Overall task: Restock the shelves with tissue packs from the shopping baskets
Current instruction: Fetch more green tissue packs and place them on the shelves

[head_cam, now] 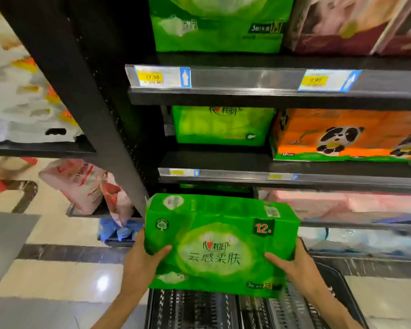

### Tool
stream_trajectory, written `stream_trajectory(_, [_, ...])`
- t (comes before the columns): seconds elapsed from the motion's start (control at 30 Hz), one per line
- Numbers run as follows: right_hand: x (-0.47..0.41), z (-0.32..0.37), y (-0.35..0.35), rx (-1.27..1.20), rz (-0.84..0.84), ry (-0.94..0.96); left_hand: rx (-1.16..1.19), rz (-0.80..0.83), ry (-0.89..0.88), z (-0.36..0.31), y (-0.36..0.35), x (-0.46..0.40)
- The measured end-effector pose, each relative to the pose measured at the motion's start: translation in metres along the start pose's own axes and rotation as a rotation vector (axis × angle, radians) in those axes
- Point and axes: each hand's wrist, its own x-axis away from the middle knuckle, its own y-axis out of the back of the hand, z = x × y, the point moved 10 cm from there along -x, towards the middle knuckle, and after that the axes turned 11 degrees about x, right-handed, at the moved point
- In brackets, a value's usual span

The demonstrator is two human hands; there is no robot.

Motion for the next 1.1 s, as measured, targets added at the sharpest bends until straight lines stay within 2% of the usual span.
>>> stream_trajectory(0.23, [-0.086,-0.042,-0.043,0.054,-0.112,0.076,0.056,-0.056,-0.127,0.061,-0.037,-0.061])
stream_trajectory(0.43, [-0.123,-0.059,-0.050,-0.032,-0.264,0.162,0.098,-0.095,-0.310,0.067,-0.058,-0.094])
stream_trajectory(0.63, [-0.140,-0.035,-0.043,-0.086,-0.407,0.284,0.122,-0.183,-0.446,0.055,-0.068,-0.131])
stream_trajectory(0.77, [-0.165,-0.023,-0.050,-0.138,-0.403,0.324,0.068,-0.211,-0.464,0.067,-0.074,-0.156])
stream_trajectory(0.93, [-0.197,-0.017,-0.077,-0.166,-0.327,0.350,0.037,-0.208,-0.384,0.084,-0.081,-0.181])
stream_trajectory(1.1, [-0.222,0.002,-0.068,-0.053,-0.376,0.419,-0.039,-0.265,-0.348,0.083,-0.088,-0.204])
